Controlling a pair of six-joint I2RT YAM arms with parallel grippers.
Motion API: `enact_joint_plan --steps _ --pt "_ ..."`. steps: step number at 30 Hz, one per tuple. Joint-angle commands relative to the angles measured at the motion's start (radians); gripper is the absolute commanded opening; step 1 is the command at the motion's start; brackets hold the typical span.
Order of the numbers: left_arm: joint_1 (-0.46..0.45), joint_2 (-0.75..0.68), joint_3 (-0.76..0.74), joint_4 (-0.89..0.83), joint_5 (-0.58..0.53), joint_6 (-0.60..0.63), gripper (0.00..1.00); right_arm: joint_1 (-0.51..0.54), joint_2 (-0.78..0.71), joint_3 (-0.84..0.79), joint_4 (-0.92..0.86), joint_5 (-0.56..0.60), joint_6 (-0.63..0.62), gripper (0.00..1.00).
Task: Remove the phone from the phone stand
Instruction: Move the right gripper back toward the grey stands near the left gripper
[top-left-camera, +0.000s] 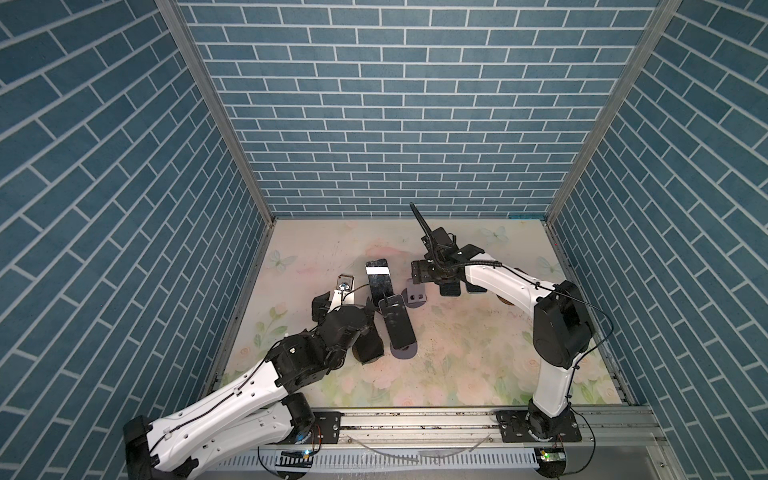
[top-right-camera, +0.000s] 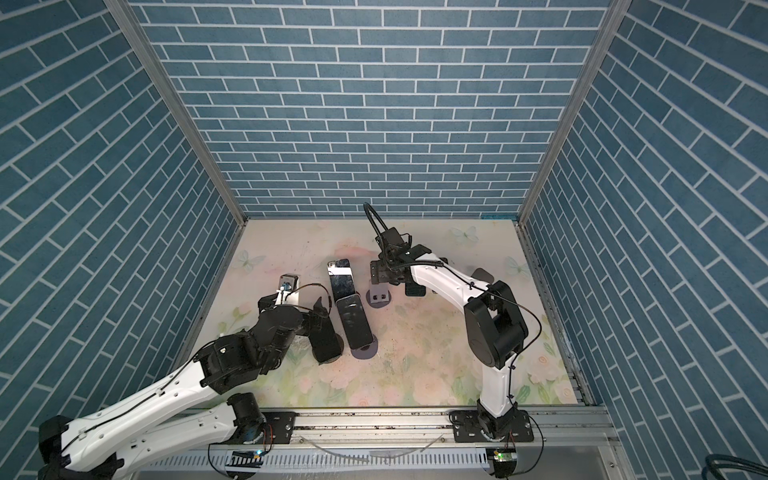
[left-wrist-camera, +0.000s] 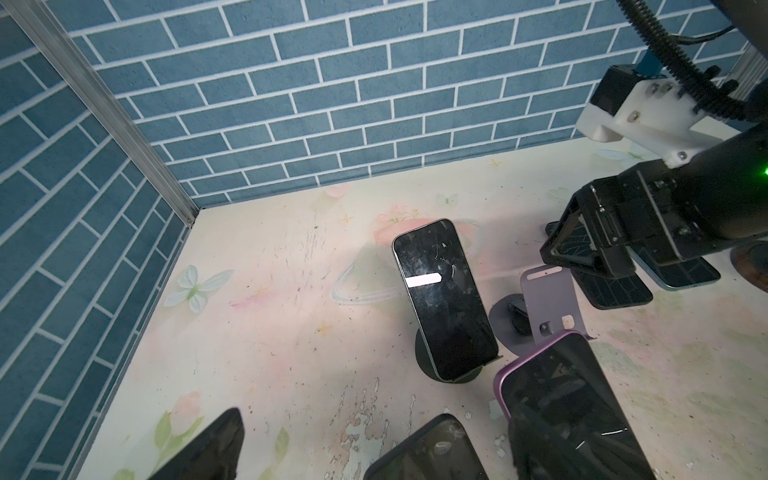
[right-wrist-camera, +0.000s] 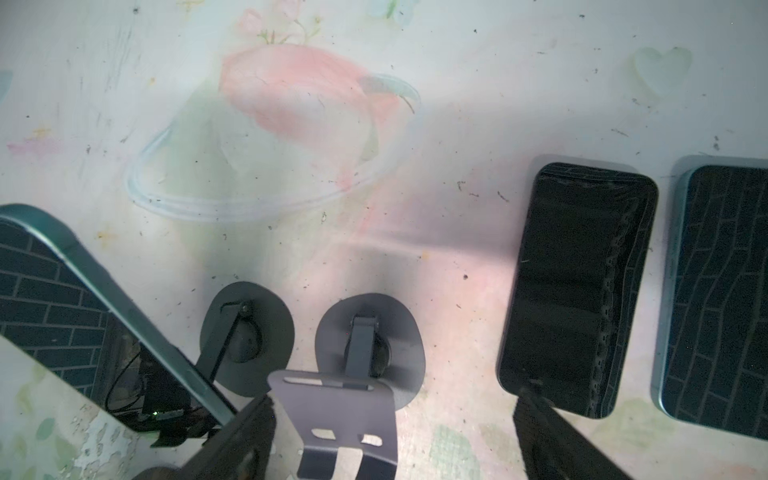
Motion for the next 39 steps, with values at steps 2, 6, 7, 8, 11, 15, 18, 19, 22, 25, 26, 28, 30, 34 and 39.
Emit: enact_joint_plan --steps 2,6,7,8,11,15,18,19,22,25,26,28,30,34,39 --pt "0.004 -0.013 -0.02 0.002 -0.009 0.004 1.0 0.023 0.038 0.061 -0.002 -0.02 0.039 0.91" --pt "0.004 -0.016 -0.025 -0.001 -0.009 0.004 1.0 0.038 0.064 0.082 -0.02 -0.02 0.044 0.91" --pt "0.004 -0.019 -0.027 -0.001 -0.009 0.004 1.0 0.043 0.072 0.086 -0.024 -0.018 0.045 0.91" --pt "0.004 -0.02 -0.029 -0.001 -0.011 0.004 1.0 0.046 0.079 0.089 -0.03 -0.014 0.048 0.91" --pt "0.004 -0.025 -0.034 -0.001 -0.012 0.003 1.0 0.053 0.104 0.108 -0.062 0.008 0.065 0.91" --pt "0.004 -0.034 -0.04 -0.002 -0.013 0.001 1.0 0.059 0.126 0.112 -0.063 -0.006 0.077 0.9" --pt "0.004 -0.04 -0.043 -0.002 -0.013 -0.002 1.0 0.067 0.141 0.118 -0.064 -0.009 0.084 0.88" --pt "0.004 -0.041 -0.043 -0.003 -0.013 -0.003 1.0 0.071 0.146 0.119 -0.067 -0.008 0.089 0.87" --pt "0.005 -0.047 -0.043 -0.007 -0.013 -0.005 1.0 0.075 0.158 0.124 -0.075 -0.005 0.103 0.82" --pt "0.004 -0.052 -0.043 -0.011 -0.014 -0.007 1.0 0.078 0.16 0.117 -0.074 0.003 0.113 0.71" --pt "0.004 -0.054 -0.043 -0.014 -0.014 -0.008 1.0 0.08 0.159 0.111 -0.071 0.003 0.114 0.69" --pt "0.004 -0.06 -0.043 -0.019 -0.015 -0.013 1.0 0.08 0.151 0.099 -0.064 0.004 0.114 0.63" --pt "0.004 -0.066 -0.043 -0.024 -0.019 -0.022 1.0 0.08 0.143 0.09 -0.062 0.008 0.114 0.59" --pt "0.004 -0.074 -0.068 -0.024 -0.018 -0.03 1.0 0.079 0.117 0.077 -0.061 0.019 0.107 0.57" --pt "0.004 -0.075 -0.061 -0.032 -0.016 -0.033 1.0 0.071 0.067 0.07 -0.07 0.053 0.081 0.56"
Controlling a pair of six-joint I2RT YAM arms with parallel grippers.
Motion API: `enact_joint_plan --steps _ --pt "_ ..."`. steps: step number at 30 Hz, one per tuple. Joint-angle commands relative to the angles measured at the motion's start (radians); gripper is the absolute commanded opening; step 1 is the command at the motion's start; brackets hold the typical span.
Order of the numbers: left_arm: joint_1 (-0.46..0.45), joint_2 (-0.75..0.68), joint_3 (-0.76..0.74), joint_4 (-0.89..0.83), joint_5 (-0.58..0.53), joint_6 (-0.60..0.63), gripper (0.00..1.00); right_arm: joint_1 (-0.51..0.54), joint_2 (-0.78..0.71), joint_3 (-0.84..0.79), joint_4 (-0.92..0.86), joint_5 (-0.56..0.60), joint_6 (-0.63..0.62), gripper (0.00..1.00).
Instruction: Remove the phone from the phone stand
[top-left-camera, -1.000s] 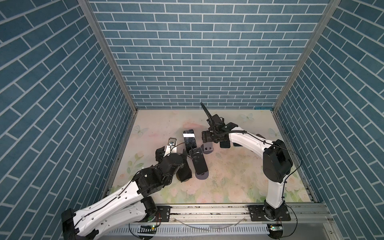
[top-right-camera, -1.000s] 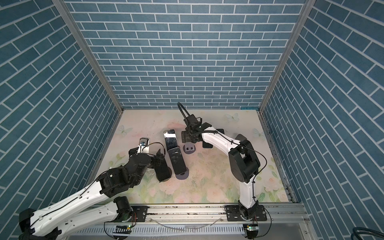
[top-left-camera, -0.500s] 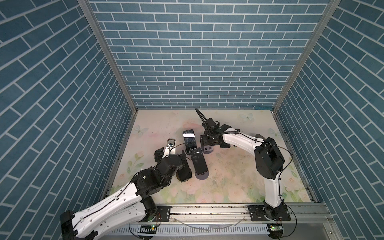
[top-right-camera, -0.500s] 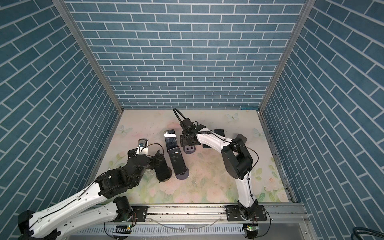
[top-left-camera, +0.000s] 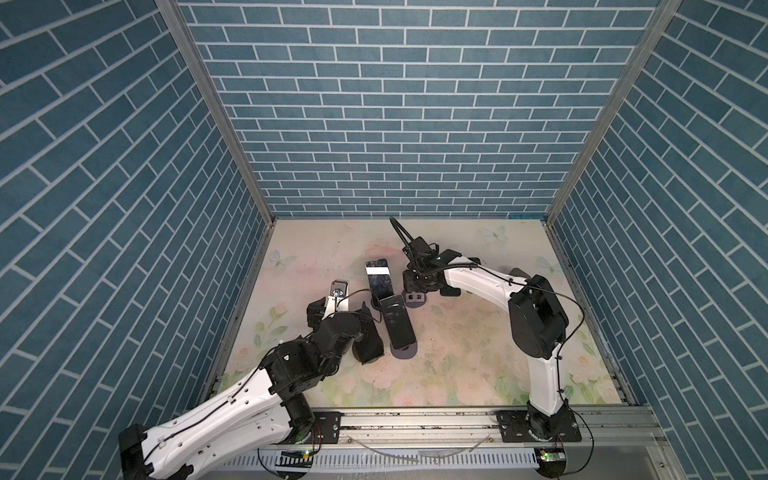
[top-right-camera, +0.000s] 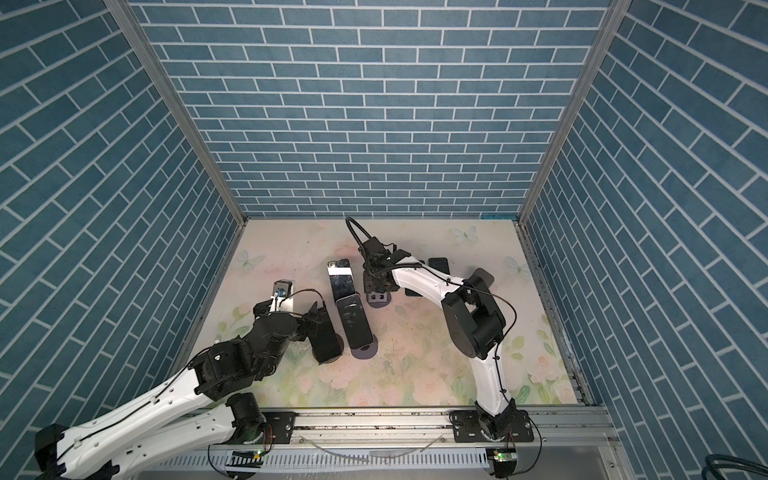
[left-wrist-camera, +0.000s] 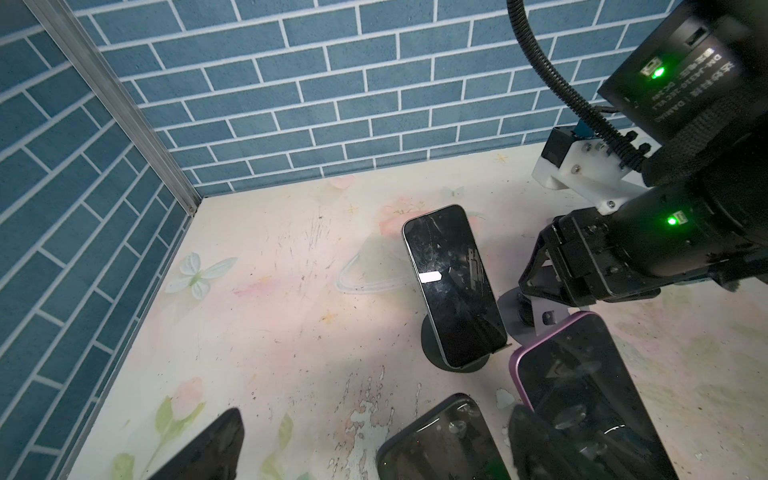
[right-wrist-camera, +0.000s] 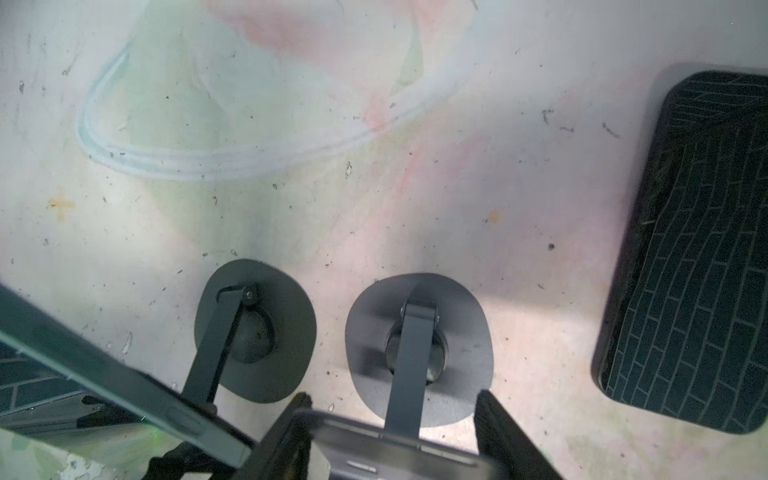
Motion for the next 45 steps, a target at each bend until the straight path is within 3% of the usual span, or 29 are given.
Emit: enact_joint_plan --steps 1,12,31,45 --pt "0.004 -0.006 0.001 -0.024 -0.014 -0.011 1.0 -0.008 -0.086 -0.011 -0.025 0.048 -0.016 0.56" --pt "0.003 0.004 0.003 -0.026 -0.018 -0.014 1.0 -0.156 -0.235 -0.072 -0.021 0.048 -0.03 0.56" --pt "0.004 0.039 0.01 -0.01 -0.01 -0.008 1.0 -0.465 -0.611 -0.35 -0.099 0.134 -0.059 0.57" --pt "0.004 0.033 0.01 0.004 -0.006 0.009 1.0 -0.81 -0.822 -0.533 -0.12 0.094 -0.035 0.6"
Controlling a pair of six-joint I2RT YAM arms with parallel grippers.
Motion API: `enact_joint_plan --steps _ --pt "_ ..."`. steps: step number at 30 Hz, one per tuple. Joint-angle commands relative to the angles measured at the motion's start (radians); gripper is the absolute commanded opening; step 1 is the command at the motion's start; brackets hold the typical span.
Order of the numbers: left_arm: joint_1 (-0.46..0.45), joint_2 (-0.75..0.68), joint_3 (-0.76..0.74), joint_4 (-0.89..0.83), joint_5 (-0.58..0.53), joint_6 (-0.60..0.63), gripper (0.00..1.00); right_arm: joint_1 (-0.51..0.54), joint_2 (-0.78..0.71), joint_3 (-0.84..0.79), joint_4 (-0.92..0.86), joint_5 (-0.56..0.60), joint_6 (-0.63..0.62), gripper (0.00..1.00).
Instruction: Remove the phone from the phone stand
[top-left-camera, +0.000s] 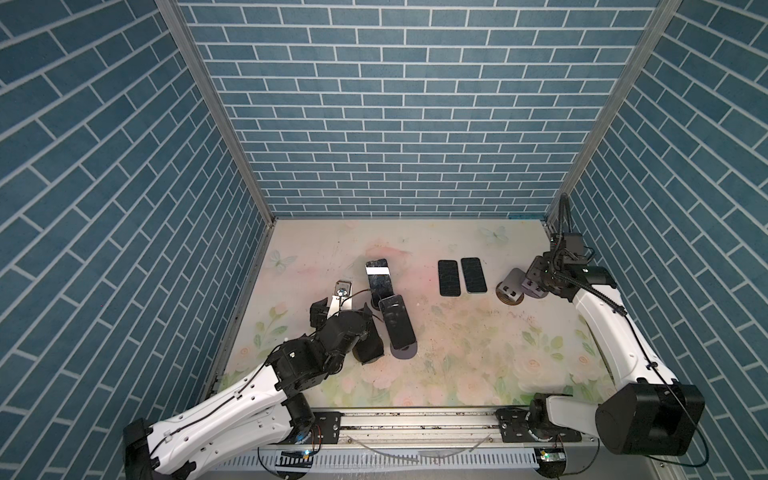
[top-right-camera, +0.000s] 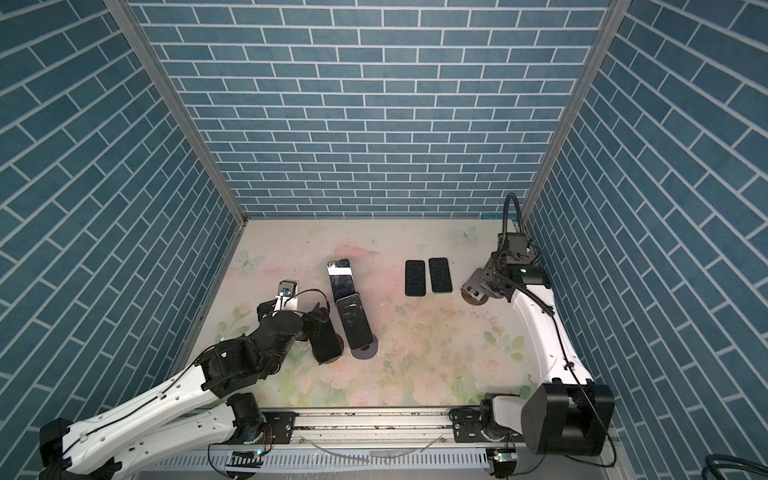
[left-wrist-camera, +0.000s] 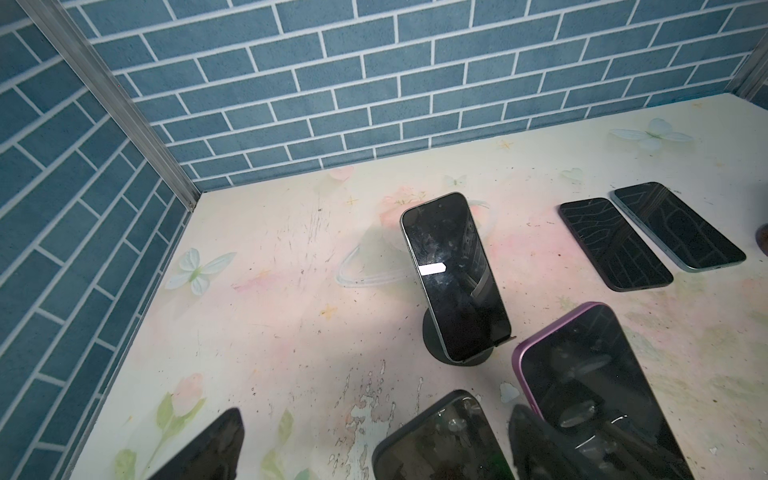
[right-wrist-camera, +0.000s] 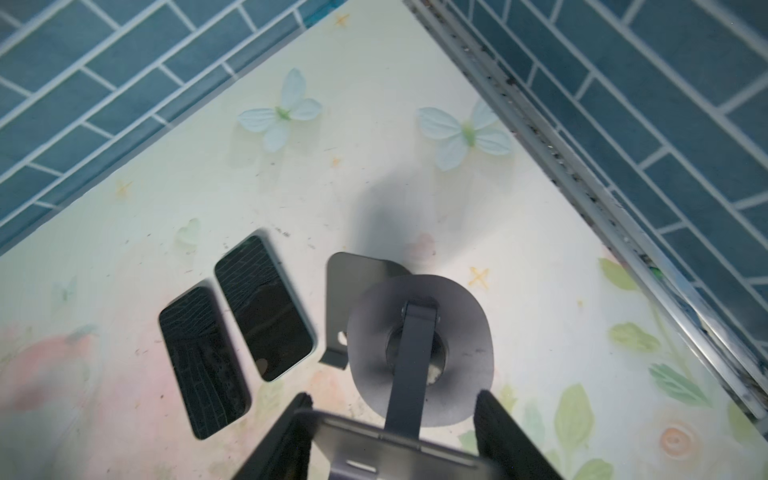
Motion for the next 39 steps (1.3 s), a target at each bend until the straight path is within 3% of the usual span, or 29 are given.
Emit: enact_joint_plan --steps 1,7,17,28,39 --pt "0.003 -0.006 0.01 0.002 -0.007 0.014 1.0 -0.058 -0.041 -0.066 -0.012 -0.016 0.014 0.6" --pt "0.003 -0.006 0.01 0.007 -0.009 0.017 1.0 -0.122 -0.023 -0.163 0.048 -0.054 0.037 0.61" --pt "0.003 0.002 0.01 0.007 -0.01 0.023 1.0 -0.124 0.041 -0.302 0.16 -0.08 0.079 0.62" --pt "0.003 0.018 0.01 0.007 -0.001 0.016 1.0 -0.124 0.106 -0.345 0.201 -0.067 0.076 0.65" --pt "0.003 0.011 0.01 -0.003 -0.008 0.015 1.0 -0.124 0.069 -0.334 0.187 -0.061 0.081 0.87"
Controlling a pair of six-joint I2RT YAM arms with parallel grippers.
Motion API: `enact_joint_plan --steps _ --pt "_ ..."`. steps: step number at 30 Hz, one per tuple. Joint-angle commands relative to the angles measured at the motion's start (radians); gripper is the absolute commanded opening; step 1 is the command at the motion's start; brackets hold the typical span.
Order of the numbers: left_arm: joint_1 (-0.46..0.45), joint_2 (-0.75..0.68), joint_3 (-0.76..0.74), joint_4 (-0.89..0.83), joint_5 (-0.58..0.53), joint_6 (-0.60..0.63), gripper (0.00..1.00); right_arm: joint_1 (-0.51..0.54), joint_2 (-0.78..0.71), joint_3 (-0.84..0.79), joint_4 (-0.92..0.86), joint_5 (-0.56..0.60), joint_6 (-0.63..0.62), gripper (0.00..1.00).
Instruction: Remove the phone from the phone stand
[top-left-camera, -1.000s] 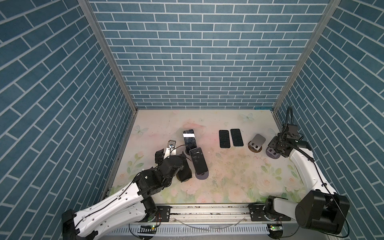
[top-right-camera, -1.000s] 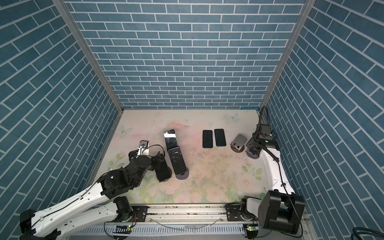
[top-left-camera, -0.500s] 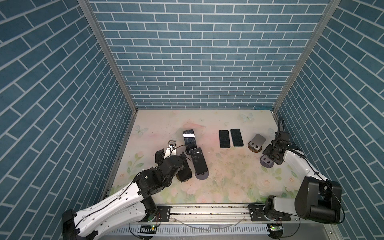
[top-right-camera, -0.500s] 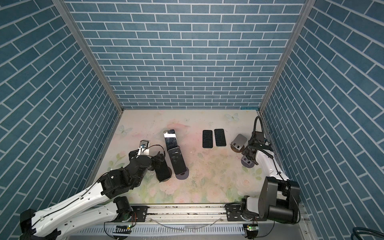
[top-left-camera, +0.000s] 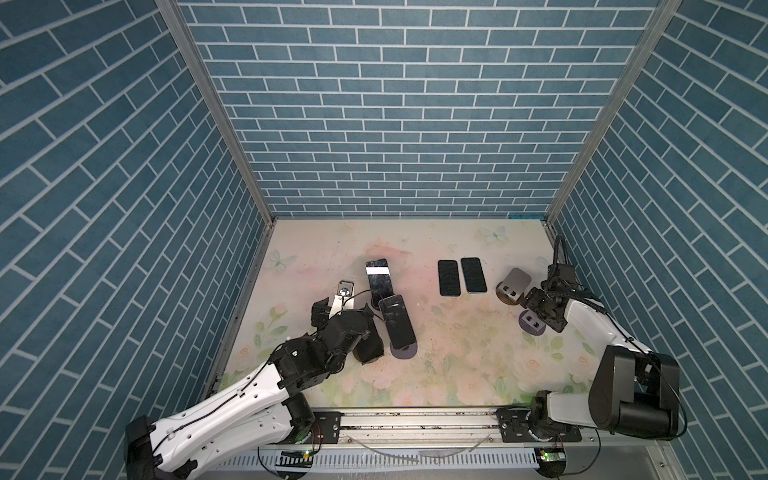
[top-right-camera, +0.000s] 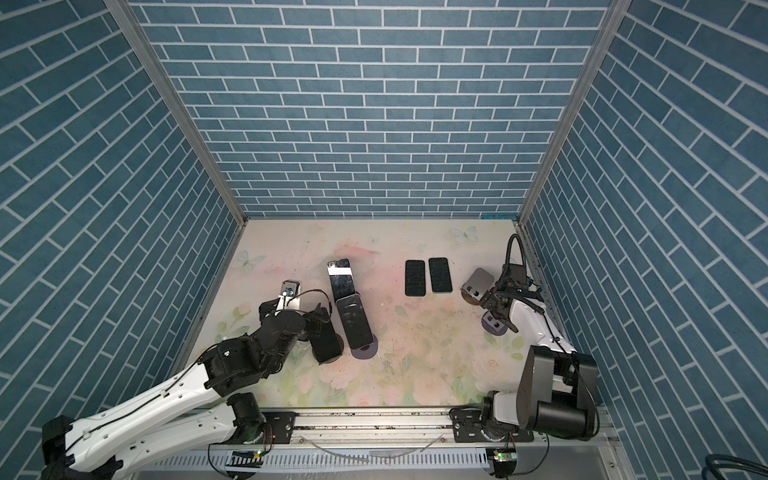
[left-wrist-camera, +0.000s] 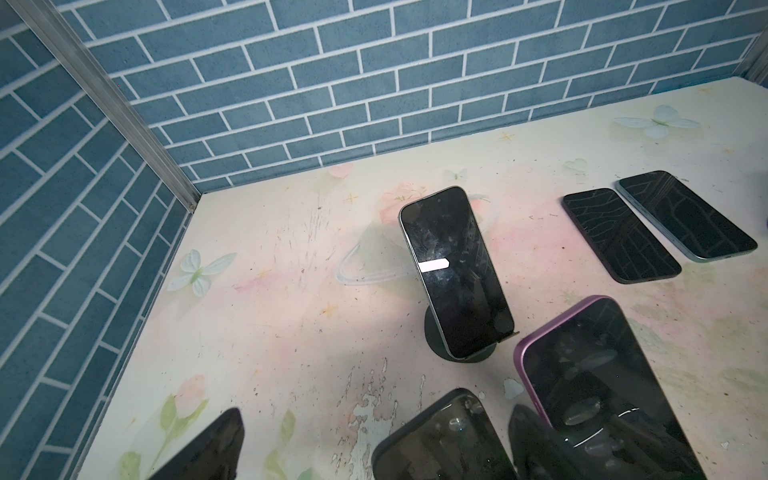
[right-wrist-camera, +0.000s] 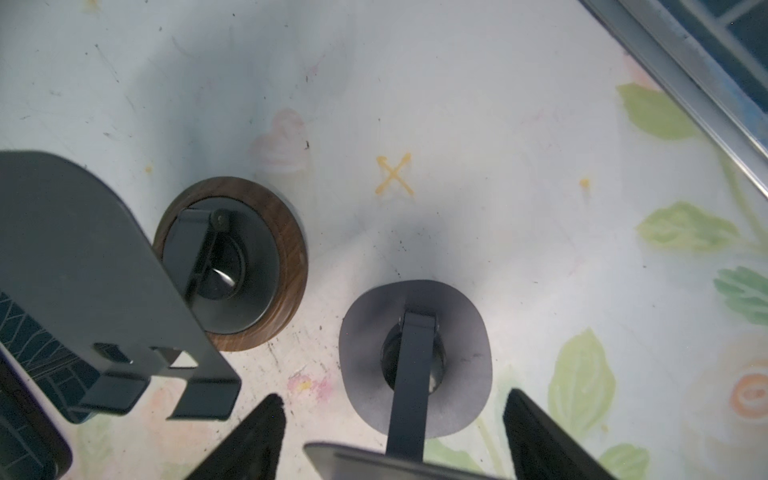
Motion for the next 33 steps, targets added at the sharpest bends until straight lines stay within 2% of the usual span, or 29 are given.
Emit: enact_joint_plan --steps 1,7,17,23,28,33 --pt "0.003 -0.007 0.01 -0.006 -0.008 0.001 1.0 -0.002 -0.047 -0.002 -0.018 0.02 0.022 0.89" --pt "0.004 -0.002 0.01 -0.006 0.003 -0.009 1.0 -0.003 -0.122 0.039 -0.08 0.046 0.019 0.93" --pt "0.003 0.058 0.092 -0.064 -0.009 -0.07 1.0 -0.001 -0.274 0.055 -0.162 0.144 -0.016 0.94" --pt "0.003 0.122 0.148 -0.204 -0.023 -0.207 1.0 0.002 -0.311 0.088 -0.19 0.086 -0.055 0.94" --pt "0.004 0.178 0.177 -0.328 -0.044 -0.391 1.0 0.021 -0.335 0.126 -0.196 0.032 -0.077 0.95" --pt "0.003 0.213 0.169 -0.317 0.017 -0.459 1.0 0.032 -0.34 0.147 -0.187 0.002 -0.08 0.98"
